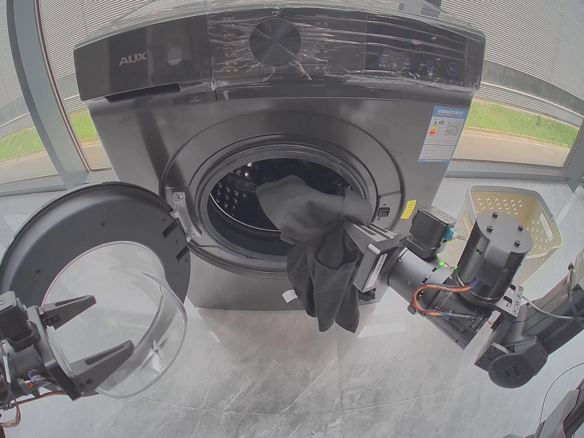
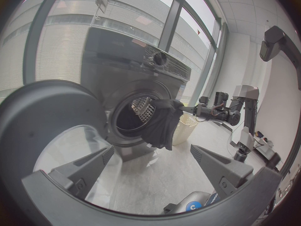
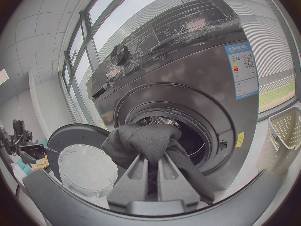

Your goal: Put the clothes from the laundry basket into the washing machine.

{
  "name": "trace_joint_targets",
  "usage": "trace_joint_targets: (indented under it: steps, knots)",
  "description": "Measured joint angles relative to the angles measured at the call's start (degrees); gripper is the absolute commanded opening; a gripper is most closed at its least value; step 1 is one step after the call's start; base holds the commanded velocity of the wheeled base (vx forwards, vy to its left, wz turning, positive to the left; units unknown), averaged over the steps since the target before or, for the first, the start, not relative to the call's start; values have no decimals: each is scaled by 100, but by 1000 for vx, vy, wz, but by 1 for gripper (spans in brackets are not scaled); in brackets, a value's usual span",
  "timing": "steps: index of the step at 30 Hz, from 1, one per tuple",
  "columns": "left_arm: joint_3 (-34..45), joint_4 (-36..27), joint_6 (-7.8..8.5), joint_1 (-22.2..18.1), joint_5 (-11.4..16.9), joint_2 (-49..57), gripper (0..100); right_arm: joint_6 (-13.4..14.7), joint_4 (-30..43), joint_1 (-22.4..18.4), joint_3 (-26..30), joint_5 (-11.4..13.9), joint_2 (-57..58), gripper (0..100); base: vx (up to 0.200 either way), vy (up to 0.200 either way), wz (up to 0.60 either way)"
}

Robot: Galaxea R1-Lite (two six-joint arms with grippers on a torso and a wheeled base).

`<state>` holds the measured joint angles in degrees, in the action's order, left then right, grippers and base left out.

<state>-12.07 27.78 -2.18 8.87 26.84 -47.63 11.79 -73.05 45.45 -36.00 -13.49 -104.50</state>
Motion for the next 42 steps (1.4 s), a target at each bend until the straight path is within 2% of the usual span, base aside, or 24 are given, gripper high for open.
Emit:
trace_joint_targets:
  steps: [5, 14, 21, 28, 40, 42]
  knots:
    - [-41, 886, -49, 818, -266, -1080, 100, 66, -63, 30, -357, -29, -250, 0, 0, 0, 0]
    - [-55, 1729, -72, 1504, -354, -2466, 100, 132, -233, 171, -862, -43, -719, 0, 0, 0, 0]
    - [-129, 2252, -85, 1755, -339, -3288, 100, 140, -250, 212, -1069, -46, -961, 0, 0, 0, 0]
    - [-113, 2471, -82, 1932, -178, -3963, 100, 143, -252, 271, -1080, -57, -1033, 0, 0, 0, 0]
    - [-118, 4172, -217, 2142, -172, -5237, 100, 140, -255, 315, -1080, -71, -1076, 0, 0, 0, 0]
    - [-113, 4406, -279, 2169, -158, -5469, 100, 140, -257, 328, -1061, -76, -1078, 0, 0, 0, 0]
